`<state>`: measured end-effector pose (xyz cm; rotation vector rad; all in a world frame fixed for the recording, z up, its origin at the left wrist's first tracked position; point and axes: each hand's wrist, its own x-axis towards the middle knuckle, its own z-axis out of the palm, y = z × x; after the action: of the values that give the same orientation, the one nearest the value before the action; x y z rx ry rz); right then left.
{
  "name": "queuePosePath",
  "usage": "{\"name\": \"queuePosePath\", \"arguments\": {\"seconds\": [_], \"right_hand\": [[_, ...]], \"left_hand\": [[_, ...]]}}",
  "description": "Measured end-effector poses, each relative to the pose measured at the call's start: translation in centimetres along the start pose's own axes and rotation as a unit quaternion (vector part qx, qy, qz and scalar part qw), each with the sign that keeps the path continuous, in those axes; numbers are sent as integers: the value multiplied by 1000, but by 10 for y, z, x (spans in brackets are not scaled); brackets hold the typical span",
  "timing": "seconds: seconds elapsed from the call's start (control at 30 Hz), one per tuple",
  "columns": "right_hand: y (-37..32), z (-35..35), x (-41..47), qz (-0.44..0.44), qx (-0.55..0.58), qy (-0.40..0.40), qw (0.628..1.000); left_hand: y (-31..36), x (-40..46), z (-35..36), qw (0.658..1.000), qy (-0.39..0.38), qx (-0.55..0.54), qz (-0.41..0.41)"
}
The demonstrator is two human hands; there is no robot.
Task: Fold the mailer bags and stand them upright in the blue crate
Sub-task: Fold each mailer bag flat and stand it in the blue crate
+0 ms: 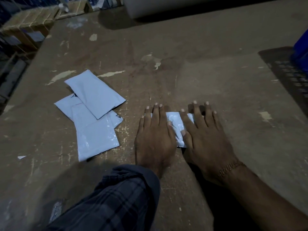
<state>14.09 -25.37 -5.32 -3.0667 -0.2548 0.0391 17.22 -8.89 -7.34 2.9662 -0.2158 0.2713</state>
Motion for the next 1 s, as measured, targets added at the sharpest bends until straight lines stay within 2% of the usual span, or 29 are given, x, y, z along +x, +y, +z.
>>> {"name": "queuePosePath", "arguments": {"seconds": [0.1,0.33,0.5,0.67,0.8,0.9,1.0], "right_hand": [[-4,-4,-11,13,37,15,999],[-4,-2,5,21,71,29,997],[-13,3,-8,35,66,32,997],[-25,7,-41,70,73,33,994],[-15,15,-22,54,91,46,993],[-5,14,0,52,94,40,993],[-4,11,-13,38,83,25,995]], "left_hand": [[0,0,-3,1000,-22,0,13],[-2,-1,-12,999,-11,-4,35],[-13,-15,-18,983,-23,19,180],[-10,-6,-24,990,-76,37,112],[-1,-28,-25,977,-66,46,195],[-6,-38,-23,981,-90,63,162],[-18,-32,-32,976,-125,25,177]]}}
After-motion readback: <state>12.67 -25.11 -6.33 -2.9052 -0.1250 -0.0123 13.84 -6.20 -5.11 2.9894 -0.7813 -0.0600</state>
